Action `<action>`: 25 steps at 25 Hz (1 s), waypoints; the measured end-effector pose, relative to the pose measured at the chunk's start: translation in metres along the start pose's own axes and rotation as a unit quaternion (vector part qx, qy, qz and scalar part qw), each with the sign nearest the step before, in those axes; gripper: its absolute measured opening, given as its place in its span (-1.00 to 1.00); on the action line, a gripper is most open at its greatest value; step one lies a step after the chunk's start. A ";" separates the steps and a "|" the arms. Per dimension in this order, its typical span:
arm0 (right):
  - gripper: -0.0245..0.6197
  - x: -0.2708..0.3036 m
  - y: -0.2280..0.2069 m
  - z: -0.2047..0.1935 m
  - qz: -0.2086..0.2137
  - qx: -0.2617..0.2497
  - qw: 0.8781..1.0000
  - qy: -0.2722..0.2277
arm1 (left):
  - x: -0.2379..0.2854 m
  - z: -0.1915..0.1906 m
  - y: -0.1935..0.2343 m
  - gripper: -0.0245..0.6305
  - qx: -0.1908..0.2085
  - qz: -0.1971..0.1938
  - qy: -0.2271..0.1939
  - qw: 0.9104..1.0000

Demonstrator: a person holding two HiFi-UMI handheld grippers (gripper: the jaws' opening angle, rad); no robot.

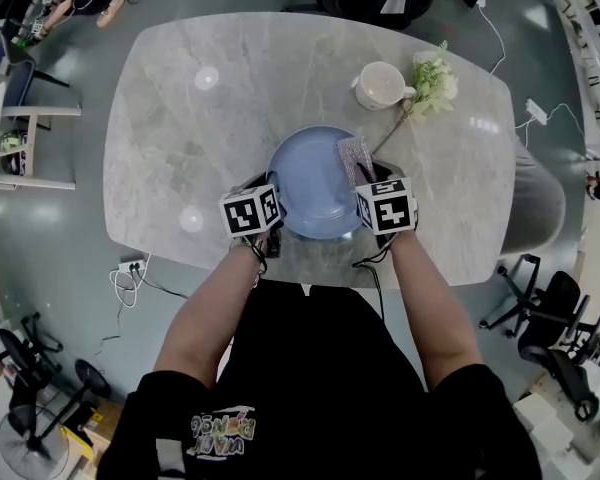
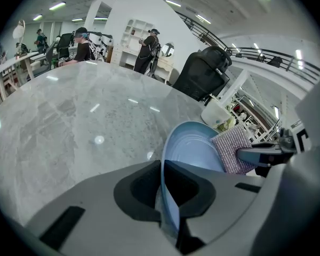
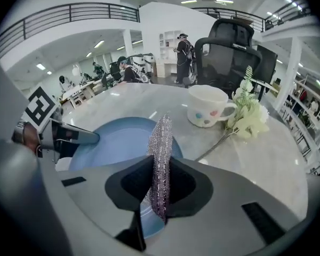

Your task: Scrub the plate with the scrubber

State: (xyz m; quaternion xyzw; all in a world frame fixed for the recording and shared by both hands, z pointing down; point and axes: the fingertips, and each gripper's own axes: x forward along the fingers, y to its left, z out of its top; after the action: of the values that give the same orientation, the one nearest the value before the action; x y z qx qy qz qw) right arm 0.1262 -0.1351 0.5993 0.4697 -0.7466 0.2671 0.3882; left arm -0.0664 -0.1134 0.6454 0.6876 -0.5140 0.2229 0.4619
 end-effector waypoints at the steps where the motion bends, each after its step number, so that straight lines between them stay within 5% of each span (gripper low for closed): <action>1: -0.70 0.000 0.006 -0.002 0.009 0.006 1.000 0.001 | 0.000 0.000 0.000 -0.82 0.000 0.001 0.000 1.000; 13: -0.70 0.005 0.126 -0.022 0.140 0.007 0.990 0.032 | -0.001 0.000 0.000 -0.82 -0.009 0.009 -0.008 1.000; 25: -0.70 0.014 0.113 -0.039 0.077 -0.141 0.986 0.053 | -0.002 -0.001 0.000 -0.82 -0.009 0.006 -0.009 1.000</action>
State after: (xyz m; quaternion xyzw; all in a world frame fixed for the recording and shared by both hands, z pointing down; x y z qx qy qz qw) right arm 0.0331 -0.0654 0.6283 0.3361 -0.7892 0.2126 0.4679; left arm -0.0672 -0.1120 0.6446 0.6822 -0.5243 0.2152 0.4620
